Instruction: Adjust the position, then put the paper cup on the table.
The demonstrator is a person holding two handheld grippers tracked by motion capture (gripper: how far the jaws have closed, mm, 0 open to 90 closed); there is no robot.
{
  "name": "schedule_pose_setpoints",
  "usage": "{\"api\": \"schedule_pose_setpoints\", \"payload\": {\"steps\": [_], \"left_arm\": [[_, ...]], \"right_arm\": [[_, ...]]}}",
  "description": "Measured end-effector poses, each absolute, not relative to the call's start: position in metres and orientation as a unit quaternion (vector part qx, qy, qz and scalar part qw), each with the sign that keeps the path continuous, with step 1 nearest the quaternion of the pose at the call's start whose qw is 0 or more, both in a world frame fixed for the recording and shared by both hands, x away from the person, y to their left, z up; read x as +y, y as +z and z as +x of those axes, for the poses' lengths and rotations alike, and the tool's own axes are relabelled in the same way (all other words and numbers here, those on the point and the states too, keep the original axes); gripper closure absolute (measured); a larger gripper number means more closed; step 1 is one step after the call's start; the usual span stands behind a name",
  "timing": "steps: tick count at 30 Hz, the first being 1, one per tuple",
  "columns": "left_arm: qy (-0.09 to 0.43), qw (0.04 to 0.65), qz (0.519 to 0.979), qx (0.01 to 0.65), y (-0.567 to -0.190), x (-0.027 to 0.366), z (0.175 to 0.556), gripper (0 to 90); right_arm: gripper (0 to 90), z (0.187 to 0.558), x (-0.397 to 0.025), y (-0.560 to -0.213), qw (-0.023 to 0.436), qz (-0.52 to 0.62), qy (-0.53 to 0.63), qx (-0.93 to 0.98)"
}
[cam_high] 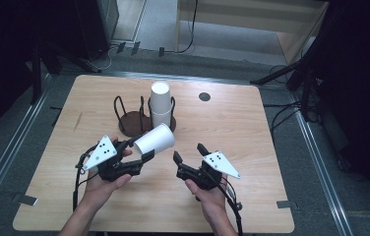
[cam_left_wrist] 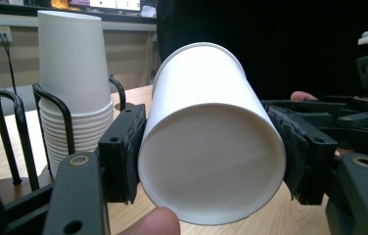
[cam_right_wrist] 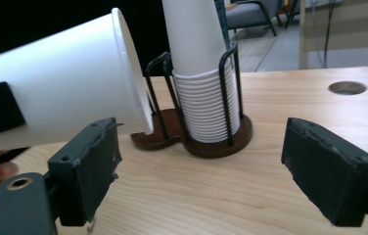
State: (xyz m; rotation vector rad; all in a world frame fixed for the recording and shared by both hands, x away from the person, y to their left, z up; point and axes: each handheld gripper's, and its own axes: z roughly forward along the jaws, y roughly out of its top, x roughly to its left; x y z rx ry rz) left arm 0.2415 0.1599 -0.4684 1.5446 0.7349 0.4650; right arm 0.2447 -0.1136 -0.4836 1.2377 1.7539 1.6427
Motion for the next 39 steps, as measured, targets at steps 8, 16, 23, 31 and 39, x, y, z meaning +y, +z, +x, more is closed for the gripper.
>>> {"api": "schedule_pose_setpoints", "payload": {"steps": [8,16,23,31,39], "left_arm": [[0.212,0.641,0.659,0.33,-0.467,0.165,0.242,35.3],[0.214,0.65,0.646,0.338,-0.467,0.166,0.243,35.3],[0.218,0.65,0.645,0.338,-0.47,0.163,0.243,35.3],[0.222,0.651,0.645,0.333,-0.472,0.157,0.242,35.3],[0.224,0.65,0.647,0.33,-0.474,0.152,0.241,35.3]], "right_arm": [[12.7,0.248,-0.112,-0.482,0.157,0.47,0.617,0.611],[0.0,0.248,-0.106,-0.478,0.072,0.516,0.646,0.557],[0.0,0.253,-0.096,-0.48,0.007,0.56,0.664,0.496],[0.0,0.26,-0.092,-0.481,-0.074,0.601,0.668,0.432],[0.0,0.261,-0.085,-0.48,-0.127,0.628,0.665,0.385]]}}
